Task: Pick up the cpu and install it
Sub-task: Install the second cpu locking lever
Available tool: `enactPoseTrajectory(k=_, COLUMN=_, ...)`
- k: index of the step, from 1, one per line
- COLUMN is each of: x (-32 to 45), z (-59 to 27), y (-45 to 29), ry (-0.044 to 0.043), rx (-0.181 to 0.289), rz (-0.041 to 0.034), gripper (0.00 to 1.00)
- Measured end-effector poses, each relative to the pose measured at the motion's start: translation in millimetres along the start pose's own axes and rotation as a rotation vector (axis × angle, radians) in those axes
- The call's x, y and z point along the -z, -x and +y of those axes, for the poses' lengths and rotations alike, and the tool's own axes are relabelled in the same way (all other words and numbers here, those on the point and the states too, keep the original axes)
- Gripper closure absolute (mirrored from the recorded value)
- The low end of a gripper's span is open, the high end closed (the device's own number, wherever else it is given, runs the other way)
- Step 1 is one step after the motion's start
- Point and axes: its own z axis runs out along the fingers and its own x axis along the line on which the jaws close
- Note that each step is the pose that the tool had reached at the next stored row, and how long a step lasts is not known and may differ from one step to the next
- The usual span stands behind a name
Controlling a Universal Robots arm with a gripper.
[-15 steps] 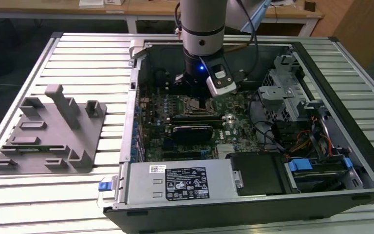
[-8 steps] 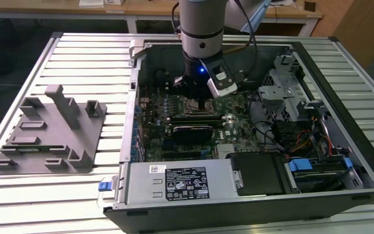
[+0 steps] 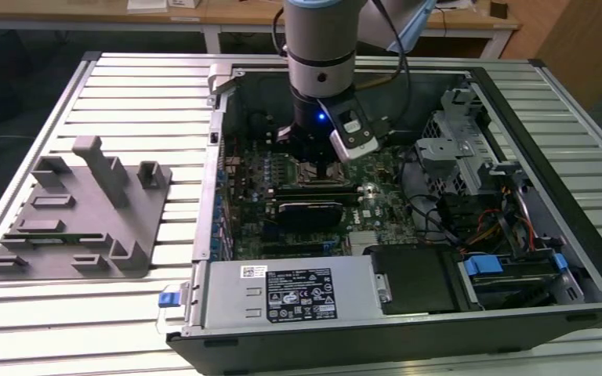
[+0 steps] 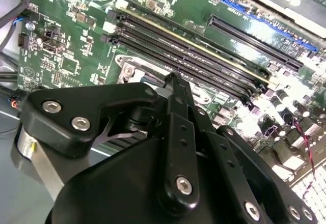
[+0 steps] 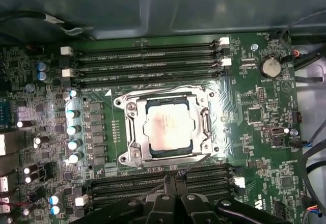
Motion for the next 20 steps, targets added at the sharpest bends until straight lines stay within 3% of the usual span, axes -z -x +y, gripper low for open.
enactPoseTrajectory(k=12, x=-3.1, z=-4.0, y=-12.2, ry=-0.0001, rx=-0.001, rz=-0.0001, gripper=0.89)
enactPoseTrajectory(k=20, x=-3.8, z=-4.7, y=-14.0, ry=0.004, rx=-0.001, rz=0.0004, gripper=0.89)
